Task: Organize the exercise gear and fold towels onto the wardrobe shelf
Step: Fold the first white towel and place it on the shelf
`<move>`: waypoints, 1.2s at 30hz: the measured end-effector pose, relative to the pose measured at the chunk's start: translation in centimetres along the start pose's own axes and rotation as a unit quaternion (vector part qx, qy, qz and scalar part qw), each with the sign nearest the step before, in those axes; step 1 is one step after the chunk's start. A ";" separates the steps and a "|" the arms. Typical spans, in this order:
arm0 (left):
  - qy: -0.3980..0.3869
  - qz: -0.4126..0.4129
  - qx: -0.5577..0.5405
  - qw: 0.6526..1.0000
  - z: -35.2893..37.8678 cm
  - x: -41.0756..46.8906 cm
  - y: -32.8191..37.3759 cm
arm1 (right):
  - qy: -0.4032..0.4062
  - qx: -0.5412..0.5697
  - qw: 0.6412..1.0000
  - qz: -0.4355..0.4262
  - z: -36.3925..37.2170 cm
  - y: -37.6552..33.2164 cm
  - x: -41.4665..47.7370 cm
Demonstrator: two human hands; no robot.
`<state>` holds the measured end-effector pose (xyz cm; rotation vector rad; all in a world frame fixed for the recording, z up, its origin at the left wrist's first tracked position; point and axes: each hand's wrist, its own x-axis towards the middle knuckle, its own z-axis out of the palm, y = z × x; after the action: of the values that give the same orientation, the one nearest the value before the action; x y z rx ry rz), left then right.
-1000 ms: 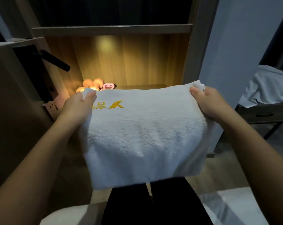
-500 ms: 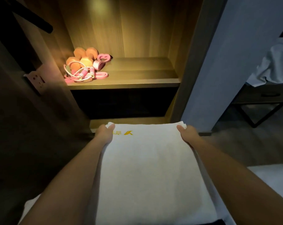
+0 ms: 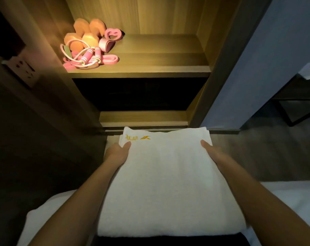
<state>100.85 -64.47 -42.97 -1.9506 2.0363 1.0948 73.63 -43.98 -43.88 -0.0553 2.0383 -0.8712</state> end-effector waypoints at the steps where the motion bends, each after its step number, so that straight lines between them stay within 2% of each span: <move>1: 0.028 0.015 0.001 0.999 -0.1 -0.2 -0.2 | 0.031 -0.007 0.999 -0.014 0.0 0.0 0.0; 3: 0.056 0.032 -0.019 0.998 -0.6 -0.3 -0.1 | 0.069 -0.011 0.996 -0.059 -0.1 -0.6 0.2; 5: 0.053 0.031 -0.036 0.997 -1.0 -0.5 0.1 | 0.060 -0.010 0.995 -0.079 0.1 -1.4 -0.2; 9: -0.025 -0.020 -0.091 0.995 -0.8 -1.7 -1.3 | 0.023 -0.073 0.997 -0.020 -0.1 -0.7 -2.1; 11: -0.048 -0.025 -0.071 0.996 -0.2 -2.7 -2.8 | 0.010 -0.082 0.997 -0.003 -0.3 0.7 -3.2; 14: 0.026 0.015 -0.051 0.998 -0.1 -3.7 -3.4 | 0.067 -0.098 0.991 -0.063 -0.4 1.6 -4.2; 16: 0.051 0.032 -0.056 0.997 -0.7 -3.7 -2.7 | 0.091 -0.099 0.988 -0.072 -0.5 0.8 -4.7; 19: 0.019 0.026 -0.076 0.997 -1.1 -4.2 -2.5 | 0.052 -0.101 0.992 -0.045 -1.0 0.5 -6.3; 21: -0.032 -0.004 -0.095 0.995 -1.0 -5.2 -3.6 | -0.008 -0.096 0.995 -0.024 -1.7 1.5 -7.6; 23: -0.078 -0.025 -0.080 0.993 -0.6 -6.5 -4.8 | -0.035 -0.099 0.994 -0.013 -2.0 2.7 -8.8; 24: -0.078 -0.016 -0.070 0.994 -0.4 -6.9 -5.3 | -0.022 -0.116 0.993 -0.023 -2.0 3.0 -9.0; 27: -0.002 0.050 -0.064 0.997 -0.4 -7.2 -5.2 | 0.058 -0.150 0.984 -0.076 -1.4 2.9 -8.9; 30: 0.035 0.077 -0.078 0.993 -1.2 -6.9 -4.2 | 0.059 -0.118 0.989 -0.073 -1.6 2.4 -8.7; 32: -0.013 0.058 -0.110 0.992 -1.6 -7.0 -4.6 | 0.009 -0.099 0.995 -0.031 -2.4 2.7 -9.0; 34: -0.110 -0.008 -0.149 0.983 -1.9 -8.2 -5.9 | -0.034 -0.104 0.994 0.012 -3.1 3.4 -9.7; 36: -0.174 -0.056 -0.157 0.971 -1.7 -9.3 -7.1 | -0.034 -0.111 0.993 0.019 -3.3 4.4 -9.9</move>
<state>109.50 -57.12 -39.57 -1.8077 1.6317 1.6778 78.37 -35.31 -38.23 -0.1656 2.0567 -0.6088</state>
